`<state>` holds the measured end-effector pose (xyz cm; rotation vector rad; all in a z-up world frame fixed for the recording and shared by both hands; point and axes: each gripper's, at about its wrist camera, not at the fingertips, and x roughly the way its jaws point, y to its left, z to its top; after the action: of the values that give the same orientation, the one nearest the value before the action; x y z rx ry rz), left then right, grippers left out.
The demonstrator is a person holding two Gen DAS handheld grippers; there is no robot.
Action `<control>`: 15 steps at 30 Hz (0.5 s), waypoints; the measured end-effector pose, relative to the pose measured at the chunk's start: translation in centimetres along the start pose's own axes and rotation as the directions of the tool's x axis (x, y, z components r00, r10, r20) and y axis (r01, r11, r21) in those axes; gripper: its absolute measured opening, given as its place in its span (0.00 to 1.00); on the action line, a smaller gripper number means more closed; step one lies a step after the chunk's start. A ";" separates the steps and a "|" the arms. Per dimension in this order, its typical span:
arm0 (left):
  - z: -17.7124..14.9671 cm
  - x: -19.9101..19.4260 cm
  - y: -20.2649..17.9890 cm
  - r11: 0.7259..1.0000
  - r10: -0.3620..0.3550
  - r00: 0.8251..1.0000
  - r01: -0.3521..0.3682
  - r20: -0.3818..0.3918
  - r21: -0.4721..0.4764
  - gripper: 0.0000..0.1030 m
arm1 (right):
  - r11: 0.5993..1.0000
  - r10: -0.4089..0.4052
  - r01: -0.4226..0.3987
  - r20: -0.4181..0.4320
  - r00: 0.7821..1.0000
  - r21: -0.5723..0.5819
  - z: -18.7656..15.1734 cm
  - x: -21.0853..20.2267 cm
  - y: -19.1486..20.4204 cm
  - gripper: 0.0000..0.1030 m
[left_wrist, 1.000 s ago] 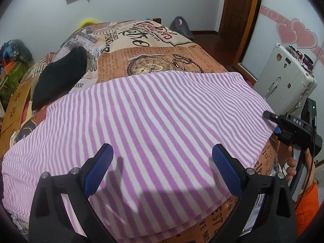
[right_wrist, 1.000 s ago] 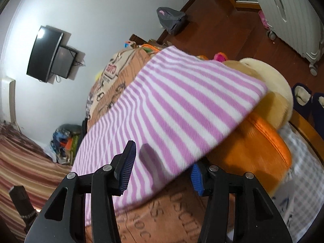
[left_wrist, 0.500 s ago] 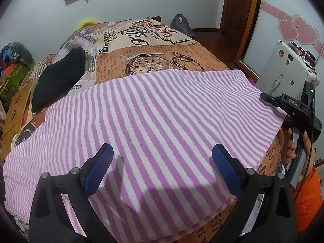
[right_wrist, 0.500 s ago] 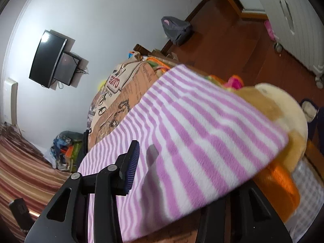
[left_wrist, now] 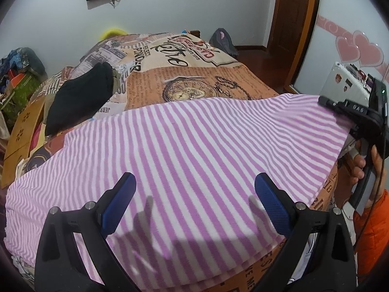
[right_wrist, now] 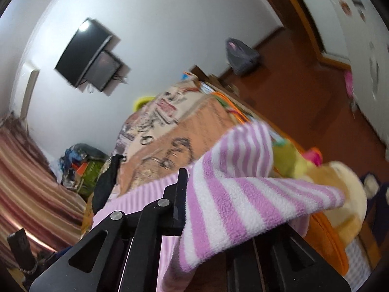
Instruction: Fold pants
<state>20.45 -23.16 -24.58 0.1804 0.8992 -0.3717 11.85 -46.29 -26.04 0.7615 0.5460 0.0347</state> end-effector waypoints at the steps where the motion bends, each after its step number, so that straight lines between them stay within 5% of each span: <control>1: 0.0 -0.2 0.2 1.000 -0.002 1.000 0.002 0.004 -0.004 0.97 | 1.000 0.000 0.000 0.009 1.000 -0.026 0.3 -0.4 0.9 0.07; 15: -1.4 -2.0 4.0 0.997 -0.020 0.999 0.023 0.049 -0.071 0.97 | 0.959 0.089 -0.066 0.069 0.994 -0.274 1.1 -1.9 10.8 0.07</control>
<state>19.89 -18.59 -23.87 0.0959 0.8660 -0.3617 12.51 -39.54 -17.41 0.5130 0.4233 0.1484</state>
